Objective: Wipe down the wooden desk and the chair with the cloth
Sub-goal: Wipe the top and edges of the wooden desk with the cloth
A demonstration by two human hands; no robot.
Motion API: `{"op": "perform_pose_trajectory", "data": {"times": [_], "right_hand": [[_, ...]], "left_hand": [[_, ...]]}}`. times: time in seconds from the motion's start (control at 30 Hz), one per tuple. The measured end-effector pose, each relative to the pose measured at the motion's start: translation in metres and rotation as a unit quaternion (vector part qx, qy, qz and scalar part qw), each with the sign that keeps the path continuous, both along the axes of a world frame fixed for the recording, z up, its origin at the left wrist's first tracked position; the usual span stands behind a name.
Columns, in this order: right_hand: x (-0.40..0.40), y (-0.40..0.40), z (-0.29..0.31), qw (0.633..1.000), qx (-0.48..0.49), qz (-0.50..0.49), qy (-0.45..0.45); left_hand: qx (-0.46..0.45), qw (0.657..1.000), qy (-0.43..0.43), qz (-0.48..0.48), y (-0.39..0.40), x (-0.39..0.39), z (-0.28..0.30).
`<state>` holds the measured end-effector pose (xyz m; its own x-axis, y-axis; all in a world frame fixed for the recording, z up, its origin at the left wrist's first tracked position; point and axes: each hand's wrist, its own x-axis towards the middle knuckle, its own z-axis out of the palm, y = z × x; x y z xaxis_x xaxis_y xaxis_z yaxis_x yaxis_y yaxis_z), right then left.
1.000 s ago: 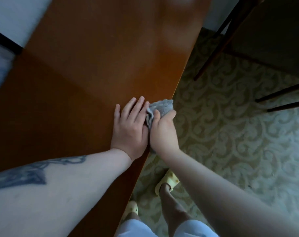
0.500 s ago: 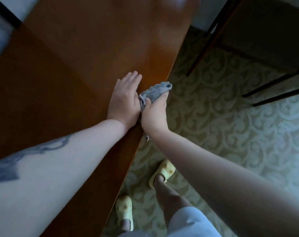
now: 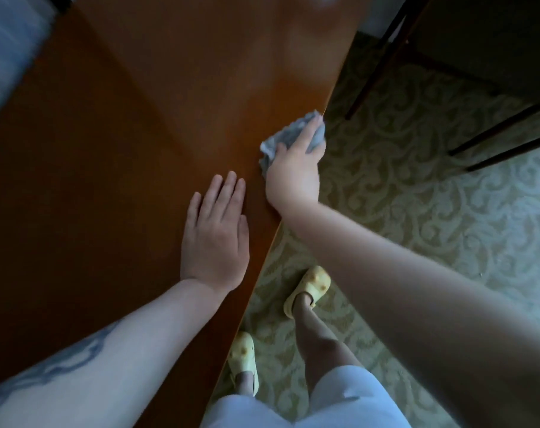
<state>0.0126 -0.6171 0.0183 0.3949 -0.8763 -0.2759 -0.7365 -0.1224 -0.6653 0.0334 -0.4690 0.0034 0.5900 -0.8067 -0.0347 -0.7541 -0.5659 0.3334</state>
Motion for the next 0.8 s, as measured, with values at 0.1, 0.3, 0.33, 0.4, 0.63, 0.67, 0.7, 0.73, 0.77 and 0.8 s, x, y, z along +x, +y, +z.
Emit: {"op": "perform_pose_trajectory", "data": {"times": [0.1,0.3,0.33,0.4,0.63,0.67,0.7,0.73,0.77,0.8], "right_hand": [[0.015,-0.02,-0.009,0.997,-0.021,-0.062,0.049],[-0.033,0.066,-0.029,0.998,-0.057,0.04,-0.01],[-0.03,0.059,-0.03,0.998,-0.05,0.04,-0.009],[-0.021,0.032,-0.021,0.998,-0.037,0.041,-0.007],[-0.048,0.117,0.005,0.997,0.04,0.001,-0.066],[-0.06,0.142,0.004,0.998,0.035,0.019,-0.041],[-0.067,0.151,0.004,0.998,0.032,0.033,-0.035],[-0.067,0.146,0.003,0.998,0.03,0.037,-0.036],[-0.06,0.131,0.003,0.998,0.032,0.033,-0.041],[-0.051,0.111,0.003,0.998,0.04,0.028,-0.05]], "left_hand": [[0.002,1.0,-0.029,-0.007,-0.008,0.003,0.001],[-0.035,0.999,0.012,-0.01,-0.006,0.006,-0.001],[-0.054,0.998,0.018,-0.01,-0.004,0.006,-0.001],[-0.062,0.998,0.015,-0.011,-0.001,0.004,0.001],[0.016,0.999,0.002,-0.034,0.111,-0.027,0.008],[0.025,0.999,0.004,-0.037,0.124,-0.031,0.007],[0.033,0.999,0.002,-0.04,0.131,-0.033,0.005],[0.034,0.999,-0.001,-0.042,0.133,-0.035,0.003],[0.036,0.998,-0.007,-0.044,0.133,-0.036,0.002],[0.036,0.998,-0.016,-0.043,0.132,-0.037,0.003]]}}
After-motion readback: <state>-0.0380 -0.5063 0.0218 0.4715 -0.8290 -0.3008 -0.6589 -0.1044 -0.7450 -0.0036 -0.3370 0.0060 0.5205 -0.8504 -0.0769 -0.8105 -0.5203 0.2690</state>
